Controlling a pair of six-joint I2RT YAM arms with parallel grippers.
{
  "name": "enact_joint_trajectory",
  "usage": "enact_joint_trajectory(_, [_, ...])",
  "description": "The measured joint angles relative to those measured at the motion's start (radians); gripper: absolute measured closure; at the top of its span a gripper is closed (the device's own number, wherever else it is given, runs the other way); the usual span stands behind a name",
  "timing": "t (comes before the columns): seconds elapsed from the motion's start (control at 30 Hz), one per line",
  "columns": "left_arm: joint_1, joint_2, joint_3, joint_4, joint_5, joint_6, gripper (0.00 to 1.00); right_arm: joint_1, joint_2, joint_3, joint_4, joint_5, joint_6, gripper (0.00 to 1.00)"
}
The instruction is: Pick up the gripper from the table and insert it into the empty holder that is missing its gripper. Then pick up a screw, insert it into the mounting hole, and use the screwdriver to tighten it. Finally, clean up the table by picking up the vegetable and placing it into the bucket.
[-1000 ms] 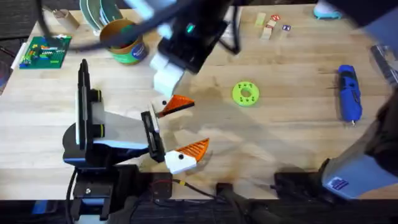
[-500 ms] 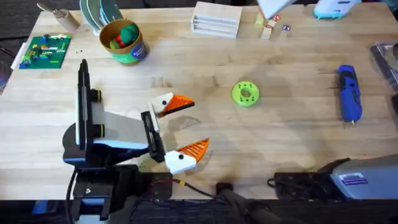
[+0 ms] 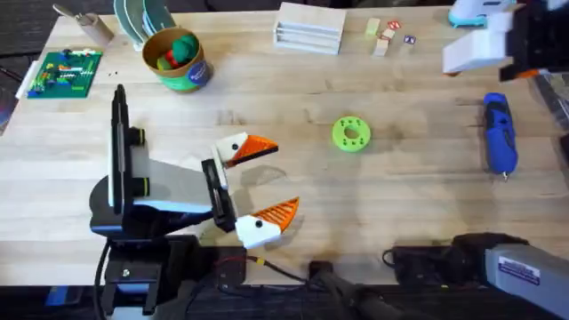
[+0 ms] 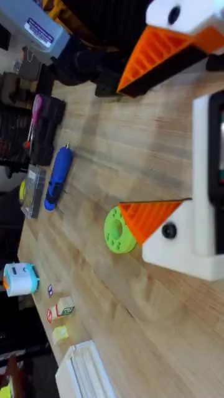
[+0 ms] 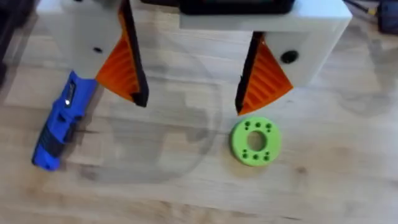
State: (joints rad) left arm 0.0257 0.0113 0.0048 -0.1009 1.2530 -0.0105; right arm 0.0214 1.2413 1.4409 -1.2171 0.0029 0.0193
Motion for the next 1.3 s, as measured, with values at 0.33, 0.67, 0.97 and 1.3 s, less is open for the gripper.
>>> enact_joint_trajectory(0.33, [0.000,0.000,0.000,0.000,0.000,0.004,0.922,-0.303,-0.041,-0.043,0.128,0.002,0.041,0.126])
enact_joint_trajectory(0.67, [0.000,0.000,0.000,0.000,0.000,0.010,0.986,-0.446,0.056,-0.043,0.246,0.083,0.039,0.124])
enact_joint_trajectory(0.97, [0.000,0.000,0.000,0.000,0.000,0.010,0.986,-0.515,0.092,-0.241,0.311,0.086,-0.160,0.124])
enact_joint_trajectory(1.3, [0.000,0.000,0.000,0.001,0.000,0.010,0.986,-0.614,0.181,-0.436,0.615,0.022,-0.384,0.123])
